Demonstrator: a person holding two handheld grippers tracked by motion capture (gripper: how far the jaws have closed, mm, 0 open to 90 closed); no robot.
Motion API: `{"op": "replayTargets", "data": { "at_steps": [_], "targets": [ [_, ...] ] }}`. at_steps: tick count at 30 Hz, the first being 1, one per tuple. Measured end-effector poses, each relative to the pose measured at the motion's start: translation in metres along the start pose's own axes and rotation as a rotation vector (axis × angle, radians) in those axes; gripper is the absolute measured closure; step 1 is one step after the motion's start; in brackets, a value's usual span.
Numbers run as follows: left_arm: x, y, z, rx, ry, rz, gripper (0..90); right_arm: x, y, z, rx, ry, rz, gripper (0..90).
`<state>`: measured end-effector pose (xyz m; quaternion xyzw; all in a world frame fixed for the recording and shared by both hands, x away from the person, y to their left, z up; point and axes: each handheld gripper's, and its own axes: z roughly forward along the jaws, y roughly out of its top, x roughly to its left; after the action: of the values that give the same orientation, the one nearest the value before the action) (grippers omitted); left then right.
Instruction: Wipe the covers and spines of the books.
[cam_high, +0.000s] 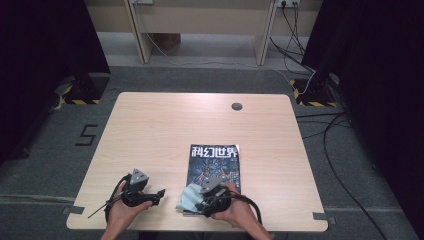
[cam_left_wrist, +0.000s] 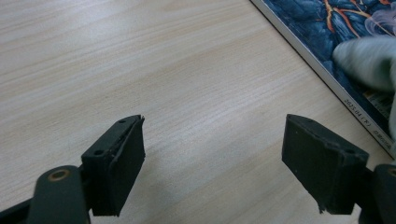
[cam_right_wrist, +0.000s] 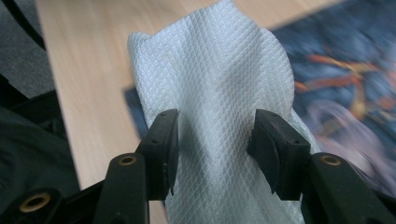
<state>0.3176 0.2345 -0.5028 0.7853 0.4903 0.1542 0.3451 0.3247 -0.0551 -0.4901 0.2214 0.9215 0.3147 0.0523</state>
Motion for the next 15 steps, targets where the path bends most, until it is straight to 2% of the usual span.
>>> {"op": "replayTargets", "data": {
  "at_steps": [4,7,9,15],
  "targets": [
    [0.000,0.000,-0.001,-0.001,0.001,0.002,20.7,-0.019,-0.018,-0.015,-0.007,-0.046,0.068,52.0],
    [-0.001,0.000,0.000,0.000,-0.004,0.001,20.7,-0.025,-0.029,-0.024,-0.012,-0.059,0.092,52.0],
    [-0.002,0.000,0.000,0.003,-0.004,0.007,20.7,-0.024,-0.034,-0.028,-0.015,-0.056,0.096,51.6],
    [-0.002,0.000,0.001,0.003,-0.003,0.007,20.7,-0.007,-0.043,-0.033,-0.009,-0.056,0.062,51.0]
  ]
}}
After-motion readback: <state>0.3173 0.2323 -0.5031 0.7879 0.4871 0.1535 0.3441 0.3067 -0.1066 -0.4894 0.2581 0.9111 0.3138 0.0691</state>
